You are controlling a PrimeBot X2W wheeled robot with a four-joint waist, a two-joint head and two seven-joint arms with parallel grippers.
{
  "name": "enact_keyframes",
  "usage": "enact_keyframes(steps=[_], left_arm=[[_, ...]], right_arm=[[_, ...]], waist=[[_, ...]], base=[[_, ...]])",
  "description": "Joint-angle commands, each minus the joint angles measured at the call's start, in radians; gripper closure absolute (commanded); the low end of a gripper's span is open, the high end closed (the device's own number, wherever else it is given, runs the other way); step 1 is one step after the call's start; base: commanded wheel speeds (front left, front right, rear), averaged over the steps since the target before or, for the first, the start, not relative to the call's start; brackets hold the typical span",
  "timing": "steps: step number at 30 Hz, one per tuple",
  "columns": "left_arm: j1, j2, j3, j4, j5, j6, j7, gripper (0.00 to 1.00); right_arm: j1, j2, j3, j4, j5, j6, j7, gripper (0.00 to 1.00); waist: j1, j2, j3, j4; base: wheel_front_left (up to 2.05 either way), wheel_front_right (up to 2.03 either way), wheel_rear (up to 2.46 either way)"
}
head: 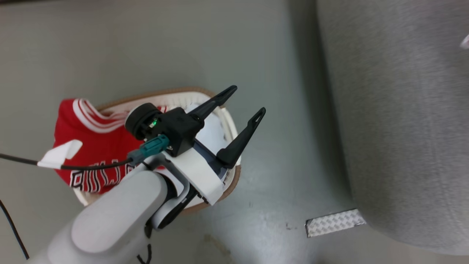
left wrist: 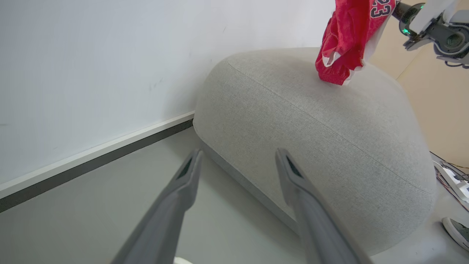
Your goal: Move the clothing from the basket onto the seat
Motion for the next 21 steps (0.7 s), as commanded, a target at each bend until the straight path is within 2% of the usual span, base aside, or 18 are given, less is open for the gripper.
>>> enact_keyframes(steps=[1, 7, 9, 14, 15, 16, 17, 21], left_arm=[[-0.013, 0.004, 0.005, -0.007, 0.002, 0.004, 0.001, 0.0], [-0.015, 0.005, 0.016, -0.031, -0.004, 0.019, -0.008, 0.0], [-0.009, 0.007, 0.017, -0.029, -0.007, 0.02, -0.016, 0.0], [0.009, 0.008, 0.018, -0.01, -0.018, 0.018, -0.033, 0.0], [0.014, 0.007, 0.018, -0.005, -0.022, 0.017, -0.036, 0.0], [0.018, 0.006, 0.019, -0.002, -0.027, 0.017, -0.04, 0.0], [0.023, 0.004, 0.019, 0.003, -0.03, 0.017, -0.044, 0.0], [0.043, -0.004, 0.02, 0.022, -0.042, 0.014, -0.063, 0.0]], right_arm=[[-0.016, -0.015, -0.006, 0.01, 0.006, -0.002, 0.0, 1.0], [-0.07, -0.074, -0.036, 0.131, -0.029, -0.002, 0.001, 1.0], [-0.079, -0.088, -0.006, 0.174, -0.068, -0.002, 0.008, 1.0], [-0.109, -0.096, 0.084, 0.283, -0.14, -0.002, 0.102, 1.0], [-0.112, -0.09, 0.101, 0.304, -0.148, -0.002, 0.13, 0.76], [-0.122, -0.089, 0.108, 0.319, -0.146, -0.002, 0.149, 0.29], [-0.132, -0.089, 0.115, 0.336, -0.147, -0.002, 0.169, 0.0], [-0.133, -0.084, 0.162, 0.372, -0.14, -0.002, 0.241, 0.0]], waist=[[-0.0004, 0.0001, 0.054, 0.04], [-0.0004, 0.0001, 0.095, 0.062], [-0.0004, 0.0001, 0.098, 0.066], [-0.0004, 0.0001, 0.086, 0.07], [-0.0004, 0.0001, 0.08, 0.071], [-0.0004, 0.0001, 0.074, 0.072], [-0.0004, 0.0001, 0.066, 0.073], [-0.0004, 0.0001, 0.027, 0.076]], base=[[0.0, 0.0, 0.0], [0.0, 0.0, 0.0], [0.0, 0.0, 0.0], [0.0, 0.0, 0.0], [0.0, 0.0, 0.0], [0.0, 0.0, 0.0], [0.0, 0.0, 0.0], [0.0, 0.0, 0.0]])
